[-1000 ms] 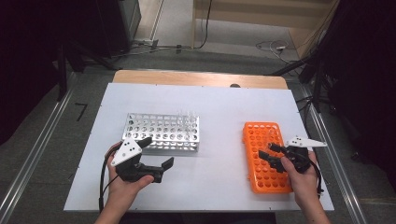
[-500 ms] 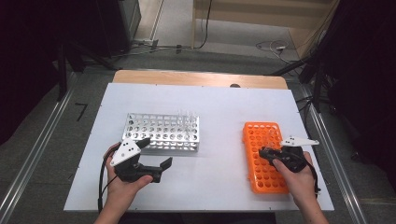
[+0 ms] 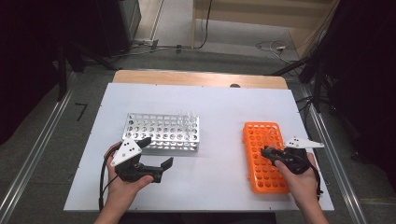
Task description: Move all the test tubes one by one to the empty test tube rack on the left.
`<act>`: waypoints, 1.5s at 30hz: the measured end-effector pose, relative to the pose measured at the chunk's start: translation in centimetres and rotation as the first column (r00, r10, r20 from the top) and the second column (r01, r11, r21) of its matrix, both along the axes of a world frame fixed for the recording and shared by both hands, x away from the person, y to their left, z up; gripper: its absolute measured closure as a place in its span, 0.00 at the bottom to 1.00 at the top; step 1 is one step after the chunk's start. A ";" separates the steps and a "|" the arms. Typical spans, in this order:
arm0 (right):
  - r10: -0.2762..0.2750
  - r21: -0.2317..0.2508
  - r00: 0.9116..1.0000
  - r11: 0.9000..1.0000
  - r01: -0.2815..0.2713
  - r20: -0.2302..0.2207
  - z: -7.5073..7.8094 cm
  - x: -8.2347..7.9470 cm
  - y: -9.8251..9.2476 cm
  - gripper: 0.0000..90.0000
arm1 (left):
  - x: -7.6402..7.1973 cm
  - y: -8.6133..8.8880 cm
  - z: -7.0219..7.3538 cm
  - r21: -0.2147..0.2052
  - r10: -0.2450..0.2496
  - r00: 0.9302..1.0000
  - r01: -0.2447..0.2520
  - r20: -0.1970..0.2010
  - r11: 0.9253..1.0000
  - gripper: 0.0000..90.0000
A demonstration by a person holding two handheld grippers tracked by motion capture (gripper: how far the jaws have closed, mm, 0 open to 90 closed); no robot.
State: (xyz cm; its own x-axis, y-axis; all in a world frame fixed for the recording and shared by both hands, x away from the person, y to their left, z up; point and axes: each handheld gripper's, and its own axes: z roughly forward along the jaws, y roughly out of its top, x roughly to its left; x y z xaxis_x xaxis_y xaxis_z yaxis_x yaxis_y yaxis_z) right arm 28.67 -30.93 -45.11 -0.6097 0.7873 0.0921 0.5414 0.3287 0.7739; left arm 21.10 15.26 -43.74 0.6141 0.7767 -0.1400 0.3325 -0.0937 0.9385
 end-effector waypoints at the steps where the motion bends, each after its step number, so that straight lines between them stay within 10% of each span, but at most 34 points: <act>1: -0.001 0.005 1.000 1.000 0.001 0.011 0.3 -0.1 -0.1 0.81 | 0.0 0.0 0.0 -0.001 0.001 1.000 -0.001 0.002 1.000 0.00; 22: 0.143 0.075 0.985 0.986 -0.150 0.091 2.0 -2.6 3.8 0.81 | -0.1 -1.2 0.2 -0.005 -0.045 0.999 0.045 0.004 0.999 0.00; 45: 0.376 0.053 0.925 0.924 -0.379 0.057 0.3 -4.7 13.3 0.81 | -0.5 -5.1 0.4 -0.040 -0.167 0.986 0.167 -0.008 0.985 0.06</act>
State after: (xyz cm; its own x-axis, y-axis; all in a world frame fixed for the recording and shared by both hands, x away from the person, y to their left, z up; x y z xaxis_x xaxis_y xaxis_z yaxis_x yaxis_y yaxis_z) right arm 23.95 -17.65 -44.82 -0.8653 0.4914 0.0987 0.3508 0.4531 0.8195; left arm 20.58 10.16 -43.29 0.7331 0.6570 -0.1756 0.3255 -0.1123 0.9388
